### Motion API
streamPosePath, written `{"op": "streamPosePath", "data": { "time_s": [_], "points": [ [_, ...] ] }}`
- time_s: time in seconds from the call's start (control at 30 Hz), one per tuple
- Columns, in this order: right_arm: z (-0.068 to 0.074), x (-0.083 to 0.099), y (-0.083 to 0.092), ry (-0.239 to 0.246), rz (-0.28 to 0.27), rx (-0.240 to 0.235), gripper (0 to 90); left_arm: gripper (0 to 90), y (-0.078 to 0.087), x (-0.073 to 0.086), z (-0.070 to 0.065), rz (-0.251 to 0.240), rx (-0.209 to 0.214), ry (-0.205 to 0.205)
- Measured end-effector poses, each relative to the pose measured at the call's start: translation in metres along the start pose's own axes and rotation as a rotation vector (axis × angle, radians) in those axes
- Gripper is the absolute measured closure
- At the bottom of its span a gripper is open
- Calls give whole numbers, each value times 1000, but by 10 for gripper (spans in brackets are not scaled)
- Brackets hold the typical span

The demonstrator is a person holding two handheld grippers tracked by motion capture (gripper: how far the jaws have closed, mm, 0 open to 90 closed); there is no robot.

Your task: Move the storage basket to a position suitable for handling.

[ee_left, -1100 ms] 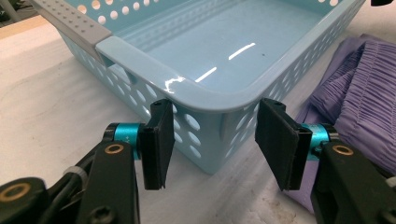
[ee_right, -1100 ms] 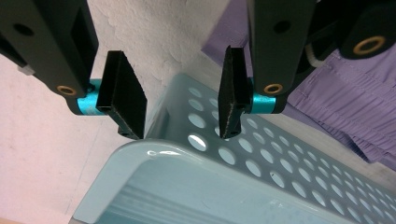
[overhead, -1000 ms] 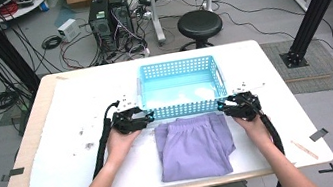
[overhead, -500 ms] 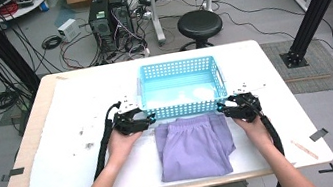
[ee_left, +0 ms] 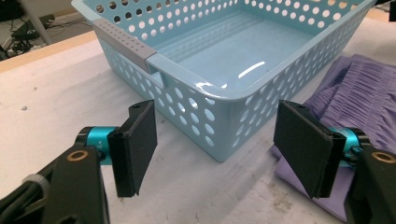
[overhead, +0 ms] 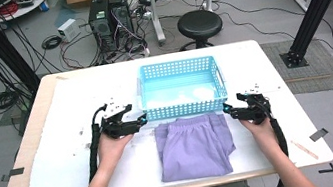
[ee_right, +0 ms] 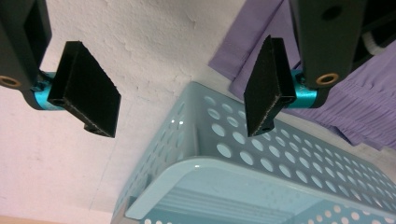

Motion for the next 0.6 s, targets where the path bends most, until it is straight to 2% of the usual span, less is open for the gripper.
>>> {"op": "streamPosePath", "data": {
  "time_s": [0.1,0.2,0.3,0.4,0.53,0.6],
  "points": [
    [0,2,2,-6,-7,2,277,303,6,2,1,-46,0,6],
    [0,4,4,-1,-11,9,279,303,12,5,1,-73,-6,-16],
    [1,6,6,-5,-17,15,281,303,16,7,2,-112,15,-42],
    [-1,6,9,-26,-25,26,281,303,20,10,4,-146,37,-39],
    [0,7,15,-29,-45,31,282,302,23,9,3,-138,50,-11],
    [2,8,16,-26,-49,31,284,295,25,9,0,-112,40,2]
  ]
}}
Point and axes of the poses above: each handheld gripper's, and its own axes: y roughly backward along the jaws, x roughly out of its underside, z roughly to its left, the point moved 5 cm from there along -y, roughly forward along the jaws
